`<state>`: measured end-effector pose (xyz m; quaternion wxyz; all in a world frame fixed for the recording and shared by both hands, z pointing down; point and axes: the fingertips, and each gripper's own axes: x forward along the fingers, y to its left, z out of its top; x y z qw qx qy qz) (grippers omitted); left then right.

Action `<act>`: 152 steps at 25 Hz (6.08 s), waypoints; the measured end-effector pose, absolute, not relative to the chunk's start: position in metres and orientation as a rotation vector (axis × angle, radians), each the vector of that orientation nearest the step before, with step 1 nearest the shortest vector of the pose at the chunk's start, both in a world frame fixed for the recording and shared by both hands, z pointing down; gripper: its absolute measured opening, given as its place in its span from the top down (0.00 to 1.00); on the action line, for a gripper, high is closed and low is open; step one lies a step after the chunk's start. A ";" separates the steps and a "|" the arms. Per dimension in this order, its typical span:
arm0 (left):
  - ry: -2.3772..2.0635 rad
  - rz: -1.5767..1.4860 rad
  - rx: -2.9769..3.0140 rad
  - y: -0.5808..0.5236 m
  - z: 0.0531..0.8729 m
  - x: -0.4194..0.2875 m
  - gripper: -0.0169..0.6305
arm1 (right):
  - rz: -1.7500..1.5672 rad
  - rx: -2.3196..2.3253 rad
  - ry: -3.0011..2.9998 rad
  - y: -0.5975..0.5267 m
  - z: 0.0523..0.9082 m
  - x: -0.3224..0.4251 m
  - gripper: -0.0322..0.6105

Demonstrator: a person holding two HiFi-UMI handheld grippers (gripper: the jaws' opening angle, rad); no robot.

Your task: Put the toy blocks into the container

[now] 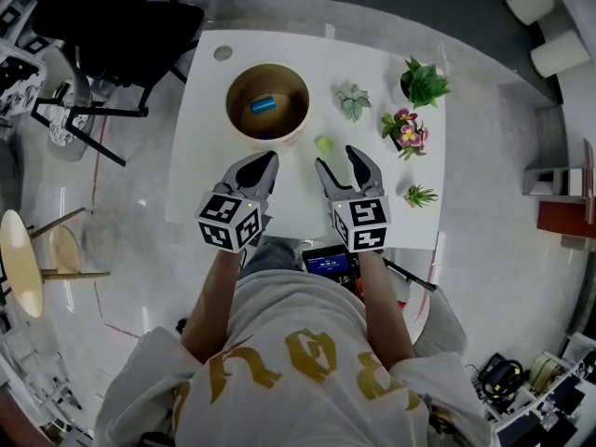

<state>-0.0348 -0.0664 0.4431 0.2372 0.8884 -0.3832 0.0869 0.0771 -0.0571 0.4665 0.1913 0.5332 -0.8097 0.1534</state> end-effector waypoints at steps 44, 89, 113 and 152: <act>-0.794 0.626 2.381 -0.060 0.560 -0.011 0.97 | 0.628 1.360 -2.089 -0.085 0.575 0.090 0.51; -0.754 0.530 2.310 -0.070 0.570 -0.005 0.97 | 0.713 1.373 -2.079 -0.096 0.591 0.090 0.67; -0.850 0.448 2.376 -0.064 0.521 -0.001 0.97 | 0.722 1.439 -2.205 -0.075 0.533 0.090 0.67; -1.133 0.230 2.495 -0.079 0.418 -0.055 0.97 | 0.667 1.454 -2.544 -0.087 0.432 0.050 0.67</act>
